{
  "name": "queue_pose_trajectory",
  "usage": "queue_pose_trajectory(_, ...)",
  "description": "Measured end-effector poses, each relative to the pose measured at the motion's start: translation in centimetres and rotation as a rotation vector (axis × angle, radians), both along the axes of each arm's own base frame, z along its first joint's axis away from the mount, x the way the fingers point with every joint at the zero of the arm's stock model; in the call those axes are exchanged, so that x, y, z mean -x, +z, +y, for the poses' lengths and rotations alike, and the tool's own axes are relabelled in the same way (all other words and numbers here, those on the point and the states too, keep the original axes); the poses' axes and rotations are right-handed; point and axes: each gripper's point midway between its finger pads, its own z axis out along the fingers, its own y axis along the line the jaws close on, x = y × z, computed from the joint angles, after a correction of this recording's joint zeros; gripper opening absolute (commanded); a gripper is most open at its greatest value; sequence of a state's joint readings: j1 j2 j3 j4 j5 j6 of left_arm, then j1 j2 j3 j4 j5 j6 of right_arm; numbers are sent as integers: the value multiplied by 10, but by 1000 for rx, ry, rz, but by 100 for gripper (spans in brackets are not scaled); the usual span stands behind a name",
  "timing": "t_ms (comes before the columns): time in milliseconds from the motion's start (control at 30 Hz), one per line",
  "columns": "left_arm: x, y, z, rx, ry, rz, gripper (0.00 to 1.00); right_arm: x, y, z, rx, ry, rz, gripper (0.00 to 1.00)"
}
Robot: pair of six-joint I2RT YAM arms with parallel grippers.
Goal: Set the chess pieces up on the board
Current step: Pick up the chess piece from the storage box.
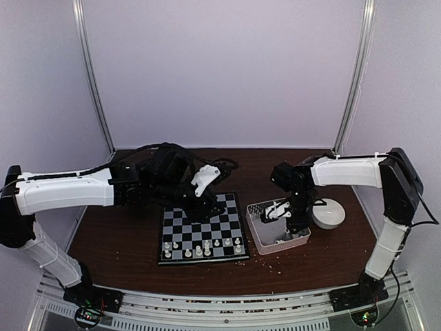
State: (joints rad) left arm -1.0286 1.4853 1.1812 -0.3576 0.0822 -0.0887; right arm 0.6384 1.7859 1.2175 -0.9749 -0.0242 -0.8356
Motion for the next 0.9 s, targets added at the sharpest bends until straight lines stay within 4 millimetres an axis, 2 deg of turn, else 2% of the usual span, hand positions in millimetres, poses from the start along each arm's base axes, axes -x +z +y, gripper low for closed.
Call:
queue_pose_trajectory(333,-2,6,-6,59,21,20,44,-4,-16,5,18,9,6,34)
queue_pose_trajectory(467,-2,6,-7,71,26,24,44,-4,-24,6,27,11,19,23)
queue_pose_trajectory(733,-1,3,-7,72,28,31,45,-10,-22,18,-7,-18,35,12)
queue_pose_trajectory(900,-5,10,-11,105,32,6,47,-6,-12,39,-129,-85,109,9)
